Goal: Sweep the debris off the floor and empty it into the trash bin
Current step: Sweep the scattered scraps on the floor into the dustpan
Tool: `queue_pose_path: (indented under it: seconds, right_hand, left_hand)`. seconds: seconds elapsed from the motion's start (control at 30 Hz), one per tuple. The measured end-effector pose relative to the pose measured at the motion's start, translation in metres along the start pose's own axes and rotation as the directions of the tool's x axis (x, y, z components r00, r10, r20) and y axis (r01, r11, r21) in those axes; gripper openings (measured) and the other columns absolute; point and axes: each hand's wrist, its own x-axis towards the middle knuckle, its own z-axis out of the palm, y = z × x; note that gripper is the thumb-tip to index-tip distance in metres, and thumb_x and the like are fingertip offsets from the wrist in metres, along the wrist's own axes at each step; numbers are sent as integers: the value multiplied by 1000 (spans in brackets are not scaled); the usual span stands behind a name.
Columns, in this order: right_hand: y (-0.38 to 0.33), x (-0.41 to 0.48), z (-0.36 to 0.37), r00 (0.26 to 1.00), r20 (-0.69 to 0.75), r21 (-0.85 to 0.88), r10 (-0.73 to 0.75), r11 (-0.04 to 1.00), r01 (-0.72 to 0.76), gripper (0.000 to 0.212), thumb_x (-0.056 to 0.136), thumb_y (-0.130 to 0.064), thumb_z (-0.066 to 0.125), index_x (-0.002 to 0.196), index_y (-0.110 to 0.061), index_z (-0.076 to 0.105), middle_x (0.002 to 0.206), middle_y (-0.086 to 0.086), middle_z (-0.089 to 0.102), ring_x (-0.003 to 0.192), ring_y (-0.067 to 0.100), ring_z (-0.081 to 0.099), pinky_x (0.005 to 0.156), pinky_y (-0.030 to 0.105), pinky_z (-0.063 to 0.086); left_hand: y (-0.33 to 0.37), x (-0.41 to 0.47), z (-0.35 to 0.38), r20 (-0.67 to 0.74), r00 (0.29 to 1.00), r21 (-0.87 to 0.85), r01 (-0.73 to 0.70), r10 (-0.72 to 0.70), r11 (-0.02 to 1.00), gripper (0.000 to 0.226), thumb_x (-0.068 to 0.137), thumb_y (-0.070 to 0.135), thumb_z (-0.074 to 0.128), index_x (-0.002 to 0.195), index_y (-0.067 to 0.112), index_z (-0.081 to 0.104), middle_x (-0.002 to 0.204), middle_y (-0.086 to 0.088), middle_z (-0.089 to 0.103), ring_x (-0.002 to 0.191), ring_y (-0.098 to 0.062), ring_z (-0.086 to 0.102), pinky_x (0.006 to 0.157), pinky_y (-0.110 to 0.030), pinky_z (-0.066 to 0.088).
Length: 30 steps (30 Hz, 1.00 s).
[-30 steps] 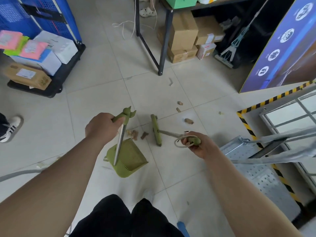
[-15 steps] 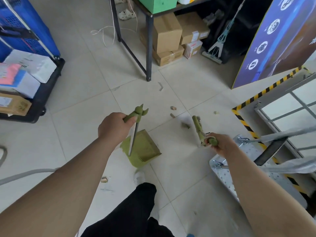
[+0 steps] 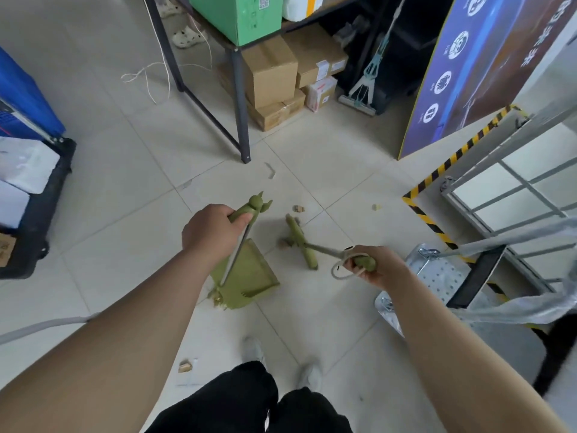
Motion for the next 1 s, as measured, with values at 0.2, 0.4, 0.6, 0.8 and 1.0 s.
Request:
queue_pose_path:
  seconds: [0.2,0.4,0.6,0.8,1.0]
  right_hand:
    - [-32,-4,-32,995,-45,95,-86,991,90,15,79,13,58,94,12,57,78,23,55,43,21,59,35,19,42]
    - [-86,25,-90,987,-119,91,-109,989,120,11,84,8,55,74,5,55,75,20,55,57,21,52,36,17,42]
    - [-145,85,-142,982,-187,173,-40,982,73,8,88,9,51,82,5,52,84,24,51,59,21,49,33,17,41]
    - [-199,145,-165,969,-248,98,12,995,13,8,82,12,56,86,6,55,95,28,51,63,25,54,39,20,50]
    - [-229,179,-142,986,-169,-52,2,999,-11,13,86,7,56,97,1,54,99,20,51,71,23,52,46,22,53]
  left_hand:
    - [35,23,4,6,1000,10,-23,23,1000,43,91,55,52,72,19,62,59,5,55,56,-14,50,49,-26,28]
    - [78,48,24,10,1000,3,-7,7,1000,45,91,55,53,64,19,55,56,5,51,53,-15,47,48,-26,26]
    - [131,80,52,-2,998,4,65,-65,998,47,92,54,53,60,20,50,55,4,50,52,-16,46,49,-26,27]
    - [167,102,76,-23,986,8,162,-162,987,42,91,55,52,66,22,57,59,5,55,57,-15,50,51,-25,28]
    - [170,98,81,-51,961,-6,272,-272,962,40,91,56,51,77,21,65,62,4,57,64,-21,55,54,-27,33]
